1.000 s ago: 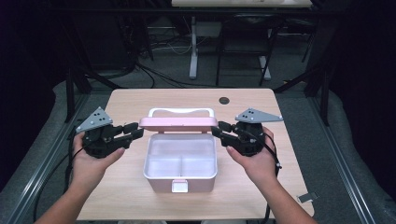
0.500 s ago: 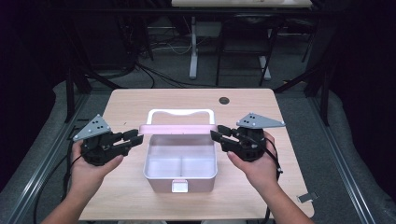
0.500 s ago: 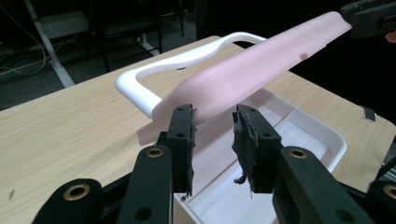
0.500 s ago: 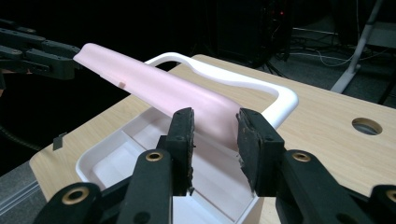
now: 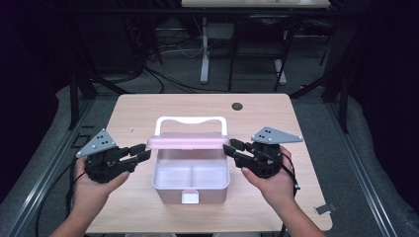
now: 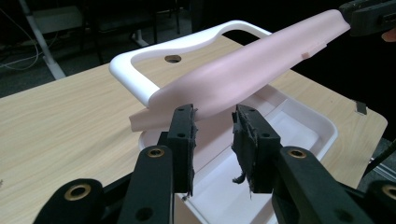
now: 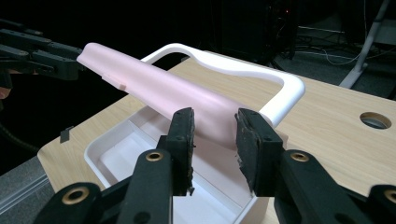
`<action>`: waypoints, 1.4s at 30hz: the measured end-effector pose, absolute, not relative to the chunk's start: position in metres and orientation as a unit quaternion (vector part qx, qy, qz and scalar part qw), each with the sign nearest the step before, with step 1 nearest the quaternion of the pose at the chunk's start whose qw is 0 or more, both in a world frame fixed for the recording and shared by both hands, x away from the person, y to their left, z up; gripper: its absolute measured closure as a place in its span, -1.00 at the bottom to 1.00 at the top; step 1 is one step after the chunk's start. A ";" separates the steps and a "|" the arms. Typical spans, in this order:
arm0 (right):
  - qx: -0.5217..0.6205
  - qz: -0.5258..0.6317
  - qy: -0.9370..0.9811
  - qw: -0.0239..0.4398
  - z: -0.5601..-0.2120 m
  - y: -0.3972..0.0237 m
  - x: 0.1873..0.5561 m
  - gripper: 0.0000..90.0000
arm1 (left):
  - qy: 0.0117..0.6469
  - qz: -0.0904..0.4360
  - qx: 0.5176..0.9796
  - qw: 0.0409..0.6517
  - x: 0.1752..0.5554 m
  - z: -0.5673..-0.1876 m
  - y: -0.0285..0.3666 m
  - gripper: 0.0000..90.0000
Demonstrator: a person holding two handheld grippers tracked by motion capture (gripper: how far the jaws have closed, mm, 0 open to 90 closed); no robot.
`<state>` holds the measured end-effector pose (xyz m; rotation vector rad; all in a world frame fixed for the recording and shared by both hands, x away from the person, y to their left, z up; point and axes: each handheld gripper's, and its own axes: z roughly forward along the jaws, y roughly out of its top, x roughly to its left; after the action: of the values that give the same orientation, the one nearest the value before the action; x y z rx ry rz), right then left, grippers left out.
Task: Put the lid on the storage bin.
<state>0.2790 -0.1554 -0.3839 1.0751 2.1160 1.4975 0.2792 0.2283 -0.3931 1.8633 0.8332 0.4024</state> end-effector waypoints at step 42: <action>0.389 0.522 0.747 0.135 -0.429 -0.165 0.255 0.51 | 0.352 0.142 0.787 0.486 0.255 -0.444 0.238 0.53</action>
<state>0.2547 -0.1650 -0.4289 1.1279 2.1644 1.5129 0.2552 0.2380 -0.4440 1.9155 0.8573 0.3460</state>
